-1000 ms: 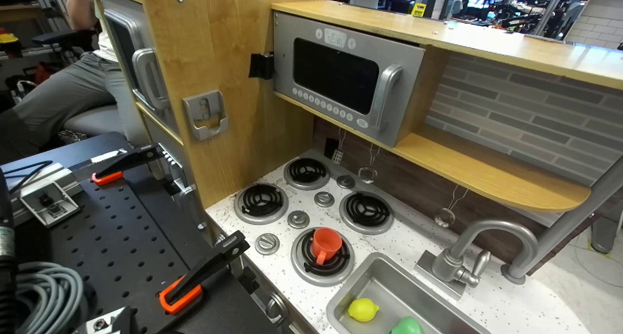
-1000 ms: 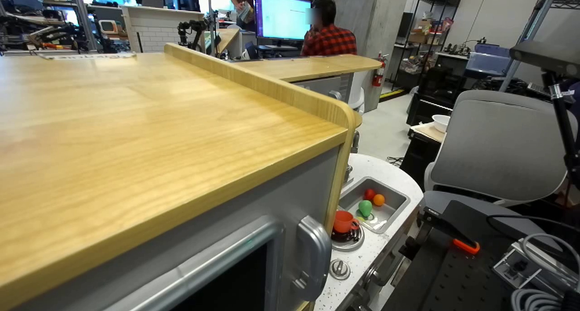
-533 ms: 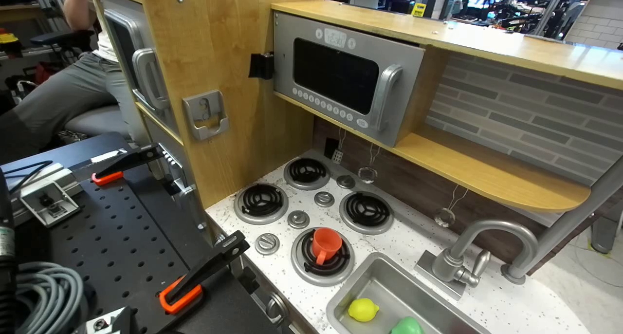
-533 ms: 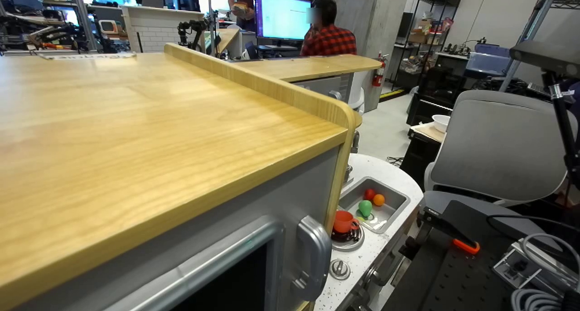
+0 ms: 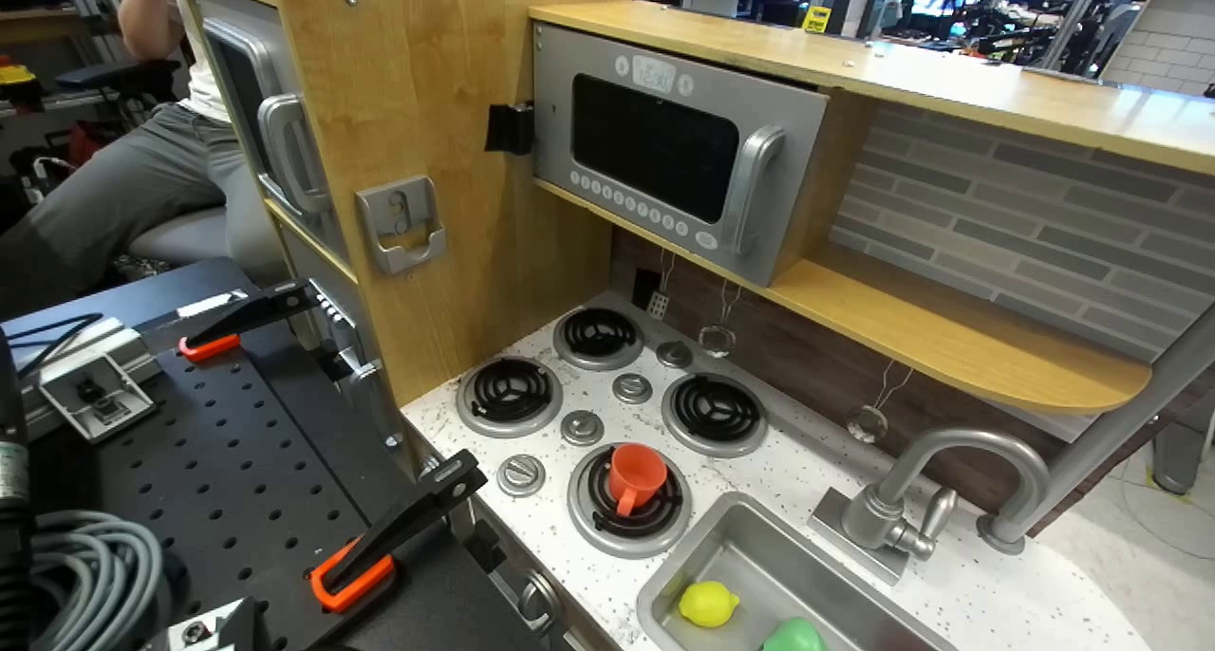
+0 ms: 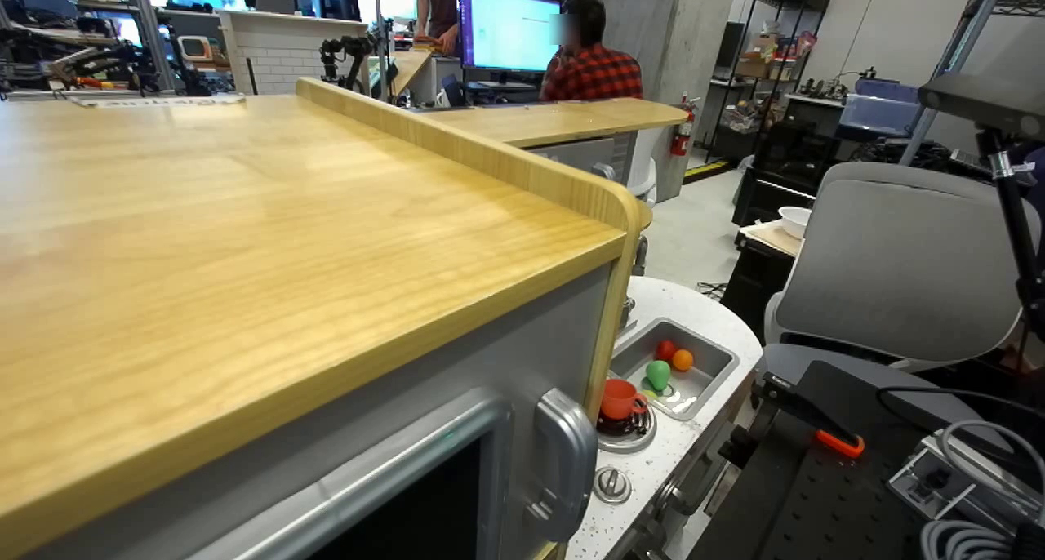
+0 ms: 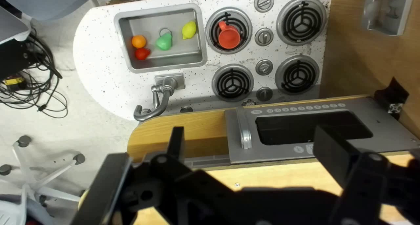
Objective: Remove the plastic pear from the sink
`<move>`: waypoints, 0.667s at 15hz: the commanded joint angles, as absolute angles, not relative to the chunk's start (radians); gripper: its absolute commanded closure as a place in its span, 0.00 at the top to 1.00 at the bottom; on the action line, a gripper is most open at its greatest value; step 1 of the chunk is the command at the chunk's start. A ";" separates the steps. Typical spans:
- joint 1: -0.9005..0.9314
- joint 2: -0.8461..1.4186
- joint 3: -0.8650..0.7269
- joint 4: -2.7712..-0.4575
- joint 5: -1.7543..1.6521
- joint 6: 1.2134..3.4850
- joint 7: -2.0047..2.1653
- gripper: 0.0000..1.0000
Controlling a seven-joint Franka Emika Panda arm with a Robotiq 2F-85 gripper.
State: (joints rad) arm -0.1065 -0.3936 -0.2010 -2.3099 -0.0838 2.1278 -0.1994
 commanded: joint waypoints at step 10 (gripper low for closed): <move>-0.178 0.114 -0.303 -2.047 0.151 2.269 -0.523 1.00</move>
